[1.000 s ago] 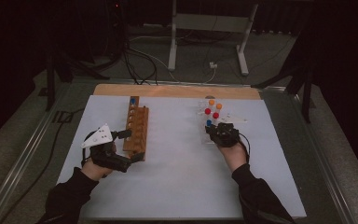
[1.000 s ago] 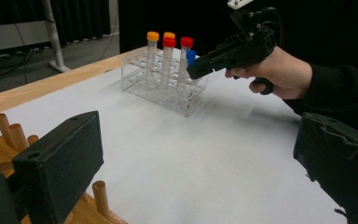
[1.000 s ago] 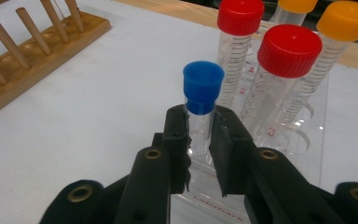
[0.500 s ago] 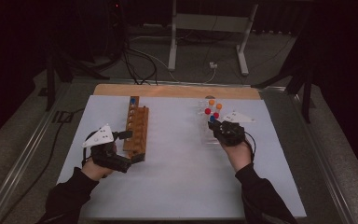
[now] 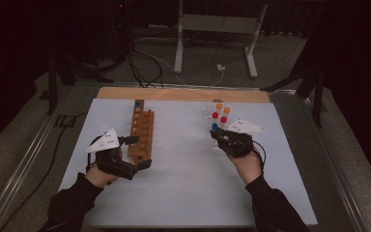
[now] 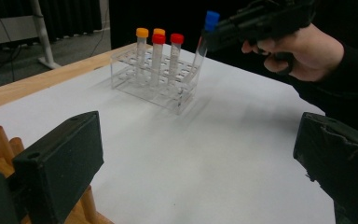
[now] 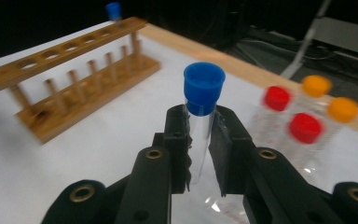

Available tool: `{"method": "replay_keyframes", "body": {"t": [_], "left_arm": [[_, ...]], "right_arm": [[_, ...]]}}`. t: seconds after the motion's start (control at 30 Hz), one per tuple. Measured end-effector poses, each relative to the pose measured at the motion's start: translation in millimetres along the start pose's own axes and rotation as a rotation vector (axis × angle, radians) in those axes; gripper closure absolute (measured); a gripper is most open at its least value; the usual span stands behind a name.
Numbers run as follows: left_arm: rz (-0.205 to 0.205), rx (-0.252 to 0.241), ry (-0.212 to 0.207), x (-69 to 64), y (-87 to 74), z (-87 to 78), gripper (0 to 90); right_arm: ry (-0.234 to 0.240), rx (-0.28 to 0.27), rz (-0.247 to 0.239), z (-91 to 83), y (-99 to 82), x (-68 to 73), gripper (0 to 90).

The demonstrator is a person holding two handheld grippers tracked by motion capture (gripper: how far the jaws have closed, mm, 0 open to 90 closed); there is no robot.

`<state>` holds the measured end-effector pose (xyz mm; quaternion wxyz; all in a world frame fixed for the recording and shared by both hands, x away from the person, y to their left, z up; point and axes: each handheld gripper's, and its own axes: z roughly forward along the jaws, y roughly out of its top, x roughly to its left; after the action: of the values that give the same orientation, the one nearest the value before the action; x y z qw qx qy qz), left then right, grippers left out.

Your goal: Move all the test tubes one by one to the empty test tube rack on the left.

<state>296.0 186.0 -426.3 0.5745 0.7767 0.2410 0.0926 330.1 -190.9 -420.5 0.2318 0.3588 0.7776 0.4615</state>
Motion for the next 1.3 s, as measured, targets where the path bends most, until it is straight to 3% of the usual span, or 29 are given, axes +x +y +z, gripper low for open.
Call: {"method": "replay_keyframes", "body": {"t": [0.43,0.87,1.03,1.13,1.3], "left_arm": [[0.000,0.019,-0.042,-8.4,3.3,9.5,2.5],[0.023,0.038,-0.089,-21.2,8.7,26.5,3.2],[0.032,0.036,-0.121,-26.8,10.0,34.8,7.9],[0.040,0.034,-0.146,-29.8,9.9,41.2,18.3],[0.049,0.052,-0.160,-33.3,9.4,52.8,24.4]], "right_arm": [[0.138,0.066,-0.078,0.7,-13.6,37.3,77.0],[0.233,0.076,-0.119,-3.4,-16.0,62.5,77.0],[0.268,0.076,-0.134,-4.4,-15.1,72.5,77.0],[0.283,0.074,-0.143,-4.9,-14.3,77.1,77.0],[0.301,0.075,-0.153,-5.1,-14.2,81.6,77.0]]}}
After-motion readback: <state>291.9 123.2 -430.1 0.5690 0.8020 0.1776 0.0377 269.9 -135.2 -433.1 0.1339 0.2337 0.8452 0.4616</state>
